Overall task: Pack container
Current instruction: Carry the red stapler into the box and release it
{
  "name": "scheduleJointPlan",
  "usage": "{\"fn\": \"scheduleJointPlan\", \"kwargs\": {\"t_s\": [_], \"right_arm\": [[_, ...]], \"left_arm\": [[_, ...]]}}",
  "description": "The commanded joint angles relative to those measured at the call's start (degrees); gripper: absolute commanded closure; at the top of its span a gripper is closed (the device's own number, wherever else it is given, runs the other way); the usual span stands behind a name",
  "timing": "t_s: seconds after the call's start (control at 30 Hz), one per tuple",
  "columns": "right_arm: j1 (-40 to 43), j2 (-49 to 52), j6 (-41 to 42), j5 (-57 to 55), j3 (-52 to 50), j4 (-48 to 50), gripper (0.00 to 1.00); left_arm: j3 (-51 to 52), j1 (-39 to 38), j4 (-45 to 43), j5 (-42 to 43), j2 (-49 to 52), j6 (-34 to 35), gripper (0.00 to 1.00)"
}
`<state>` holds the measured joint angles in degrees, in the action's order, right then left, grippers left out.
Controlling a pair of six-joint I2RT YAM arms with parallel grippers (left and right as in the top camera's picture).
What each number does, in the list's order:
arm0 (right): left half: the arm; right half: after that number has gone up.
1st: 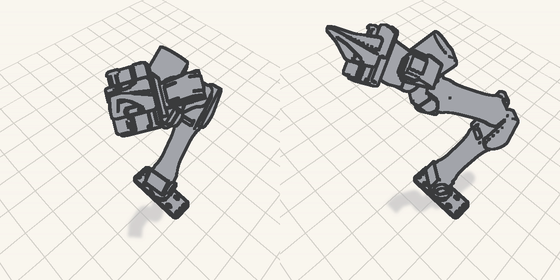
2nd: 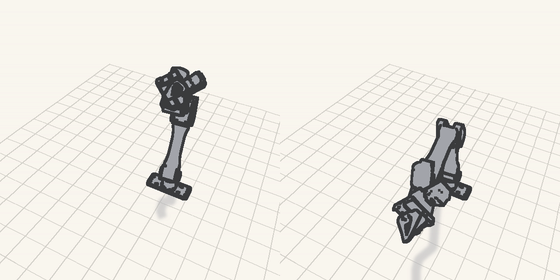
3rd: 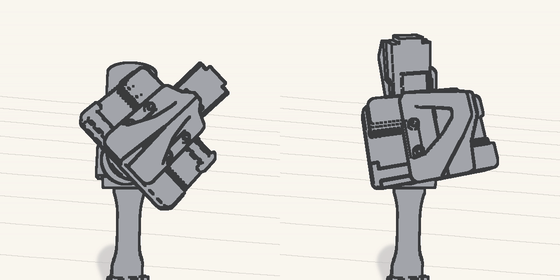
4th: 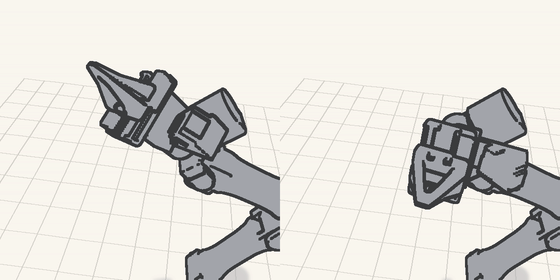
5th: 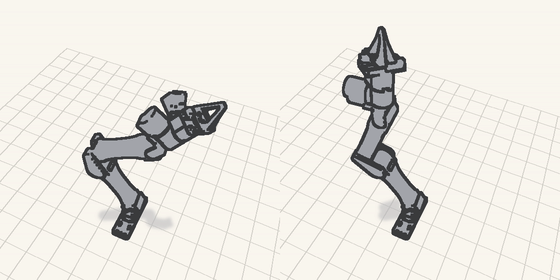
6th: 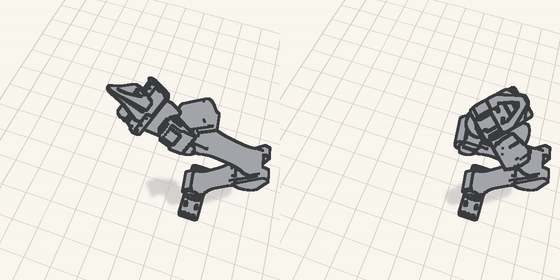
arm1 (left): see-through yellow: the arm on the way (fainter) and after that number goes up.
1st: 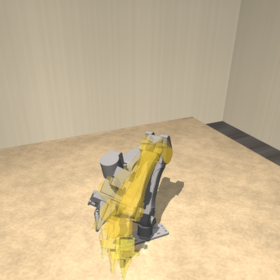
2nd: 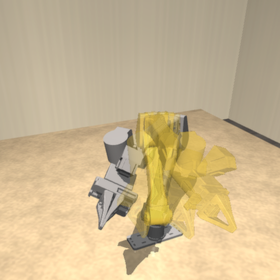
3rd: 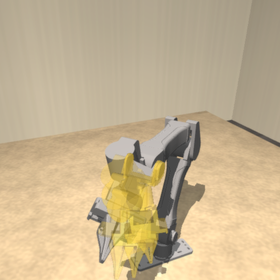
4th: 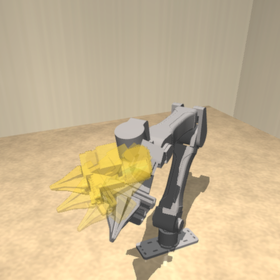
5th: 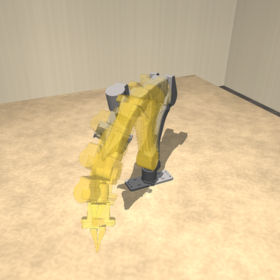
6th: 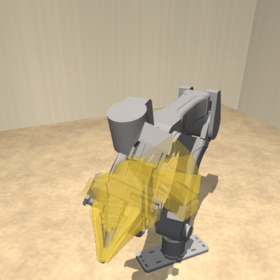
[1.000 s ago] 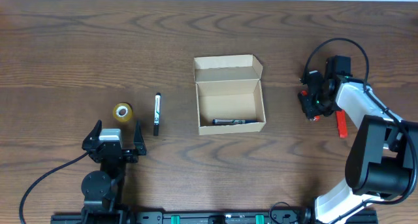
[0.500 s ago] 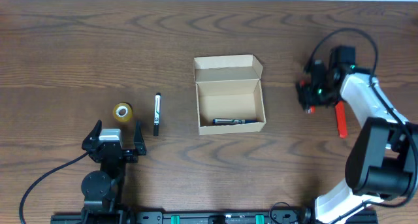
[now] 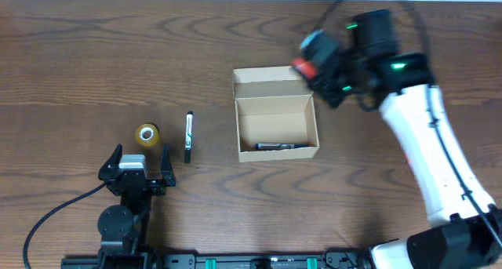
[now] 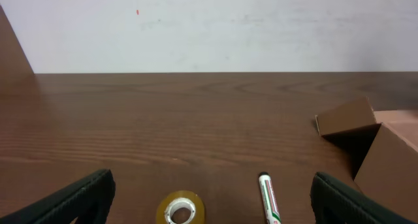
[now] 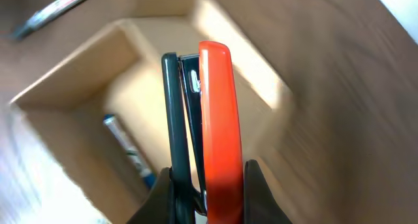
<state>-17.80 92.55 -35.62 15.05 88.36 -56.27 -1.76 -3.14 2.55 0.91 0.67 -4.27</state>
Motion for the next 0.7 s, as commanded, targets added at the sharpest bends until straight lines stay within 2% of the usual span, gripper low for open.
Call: {"fn": "scheduleJointPlan", "kwargs": {"t_s": [0.0, 0.17, 0.47, 0.67], "right_arm": [[-6.67, 0.39, -12.92, -5.53, 0.02, -0.35, 0.99], [-13.07, 1.36, -24.39, -11.17, 0.02, -0.55, 0.99], [-12.59, 12.02, -24.87, -10.1, -0.04, -4.0, 0.99], [-12.33, 19.28, -24.92, -7.04, -0.07, -2.82, 0.99]], "left_arm": [[1.27, 0.22, 1.68, 0.61, -0.37, 0.66, 0.05], [1.27, 0.22, 1.68, 0.63, -0.37, 0.66, 0.05], [1.27, 0.22, 1.57, 0.61, -0.37, 0.66, 0.05], [1.27, 0.22, 1.4, 0.61, -0.37, 0.66, 0.05]]}}
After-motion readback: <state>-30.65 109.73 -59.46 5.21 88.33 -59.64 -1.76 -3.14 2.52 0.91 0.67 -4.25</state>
